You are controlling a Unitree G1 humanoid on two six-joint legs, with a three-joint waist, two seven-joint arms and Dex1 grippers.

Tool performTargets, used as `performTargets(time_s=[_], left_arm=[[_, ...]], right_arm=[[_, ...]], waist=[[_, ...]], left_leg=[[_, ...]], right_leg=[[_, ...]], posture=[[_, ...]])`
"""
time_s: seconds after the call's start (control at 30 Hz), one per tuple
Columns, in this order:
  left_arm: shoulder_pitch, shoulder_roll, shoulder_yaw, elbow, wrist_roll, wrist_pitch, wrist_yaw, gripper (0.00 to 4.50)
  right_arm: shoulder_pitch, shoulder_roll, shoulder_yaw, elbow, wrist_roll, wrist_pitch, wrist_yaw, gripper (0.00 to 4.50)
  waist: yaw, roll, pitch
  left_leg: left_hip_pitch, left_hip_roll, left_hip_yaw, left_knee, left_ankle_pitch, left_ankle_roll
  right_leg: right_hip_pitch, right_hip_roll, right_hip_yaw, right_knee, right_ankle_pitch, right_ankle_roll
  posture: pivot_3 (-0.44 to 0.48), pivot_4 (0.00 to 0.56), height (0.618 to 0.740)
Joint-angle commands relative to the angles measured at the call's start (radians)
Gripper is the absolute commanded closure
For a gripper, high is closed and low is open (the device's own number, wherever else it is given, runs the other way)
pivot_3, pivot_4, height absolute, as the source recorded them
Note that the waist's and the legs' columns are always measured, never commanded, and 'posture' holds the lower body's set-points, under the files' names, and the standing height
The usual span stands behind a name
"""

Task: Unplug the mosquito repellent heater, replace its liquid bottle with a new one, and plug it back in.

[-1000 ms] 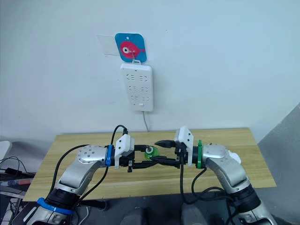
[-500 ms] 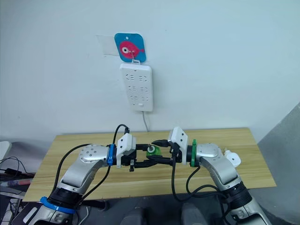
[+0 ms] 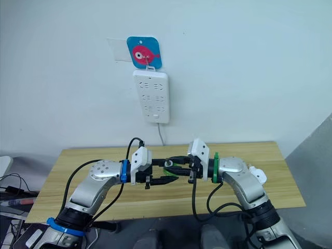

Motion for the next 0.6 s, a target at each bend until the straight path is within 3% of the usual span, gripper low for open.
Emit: performTargets(time_s=[0.03,0.1,0.3,0.6], left_arm=[[-0.03,-0.057,0.054,-0.026,0.003,-0.088,0.106,0.65],[-0.033,-0.084,0.056,-0.02,0.021,-0.118,0.145,0.03],[-0.06,-0.17,0.058,-0.009,0.058,-0.178,0.279,0.0],[-0.095,-0.272,0.04,0.016,0.108,-0.249,0.409,0.0]], right_arm=[[-0.025,0.05,-0.185,-0.037,0.153,0.154,-0.159,3.66],[-0.032,0.087,-0.283,-0.039,0.248,0.258,-0.259,3.66],[-0.098,0.232,-0.546,-0.019,0.6,0.492,-0.582,3.66],[-0.104,0.303,-0.614,-0.052,0.886,0.551,-0.843,3.66]], waist=[[0.002,-0.001,0.0],[0.002,-0.001,0.0],[-0.003,0.0,0.0],[-0.008,0.0,-0.001]], left_leg=[[0.0,0.0,0.0,0.0,0.0,0.0],[0.0,0.0,0.0,0.0,0.0,0.0],[-0.001,0.0,0.0,-0.001,0.0,0.0],[-0.002,0.0,0.002,-0.001,0.0,0.0]], right_leg=[[0.0,0.0,0.0,0.0,0.0,0.0],[0.001,0.0,0.0,0.0,0.002,-0.004],[-0.001,0.0,0.001,0.0,0.002,-0.004],[-0.002,0.0,0.002,-0.001,0.002,-0.004]], posture=[[-0.054,0.103,0.74],[-0.065,0.104,0.74],[-0.08,0.1,0.74],[-0.079,0.094,0.74]])
